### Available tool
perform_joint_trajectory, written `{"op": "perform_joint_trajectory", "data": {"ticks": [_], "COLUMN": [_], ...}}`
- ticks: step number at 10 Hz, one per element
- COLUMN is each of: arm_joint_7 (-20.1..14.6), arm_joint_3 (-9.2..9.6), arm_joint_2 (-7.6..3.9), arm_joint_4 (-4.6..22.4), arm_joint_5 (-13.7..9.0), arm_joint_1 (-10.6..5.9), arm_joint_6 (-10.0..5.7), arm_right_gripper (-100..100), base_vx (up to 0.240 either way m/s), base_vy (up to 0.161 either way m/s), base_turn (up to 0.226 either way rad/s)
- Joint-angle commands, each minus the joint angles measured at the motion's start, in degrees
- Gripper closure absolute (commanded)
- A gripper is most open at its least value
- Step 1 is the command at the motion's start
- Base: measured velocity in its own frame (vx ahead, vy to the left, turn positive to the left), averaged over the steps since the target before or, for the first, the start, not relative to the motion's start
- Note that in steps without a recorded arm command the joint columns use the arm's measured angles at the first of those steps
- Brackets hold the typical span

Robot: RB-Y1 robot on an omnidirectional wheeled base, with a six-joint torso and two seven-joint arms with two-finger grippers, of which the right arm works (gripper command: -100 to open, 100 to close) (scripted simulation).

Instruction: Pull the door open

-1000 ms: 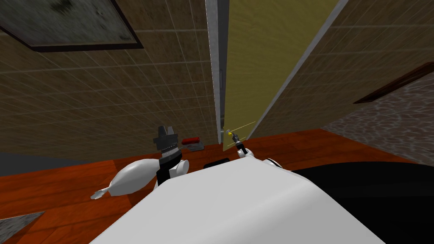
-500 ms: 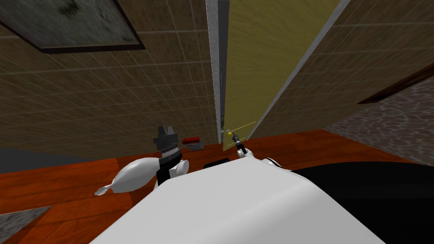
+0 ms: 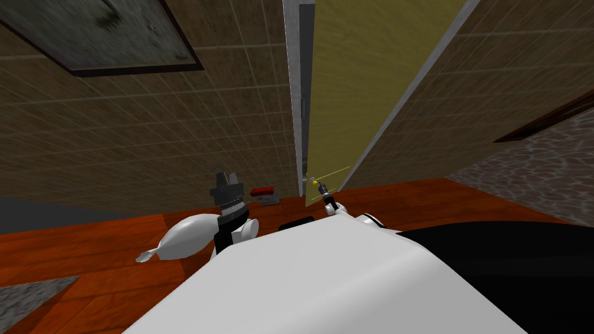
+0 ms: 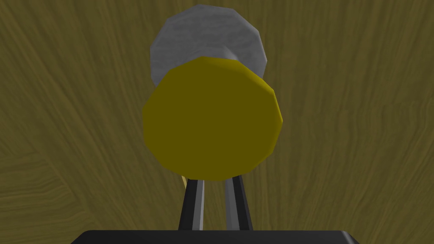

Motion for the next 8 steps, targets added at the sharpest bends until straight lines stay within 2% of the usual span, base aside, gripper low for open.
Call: {"op": "perform_joint_trajectory", "data": {"ticks": [1,3,4,5,6,8], "arm_joint_7": [0.5,0.5,0.5,0.5,-1.8,-4.25], "arm_joint_3": [1.35,1.35,1.35,1.35,0.3,0.7], "arm_joint_2": [1.8,1.8,1.8,1.8,0.16,-0.03], "arm_joint_4": [-2.86,-3.93,-3.0,-0.72,1.38,1.39], "arm_joint_5": [0.71,0.71,0.71,0.71,-0.44,-0.9], "arm_joint_1": [1.66,1.66,1.66,1.66,0.14,0.16], "arm_joint_6": [0.7,0.7,0.7,0.7,-0.97,-1.01], "arm_right_gripper": [100,100,100,100,100,100], "base_vx": [0.007,0.0,0.01,0.01,-0.016,-0.037], "base_vy": [0.005,-0.008,-0.014,-0.014,-0.034,-0.027], "base_turn": [0.031,-0.014,-0.006,0.023,0.024,0.059]}}
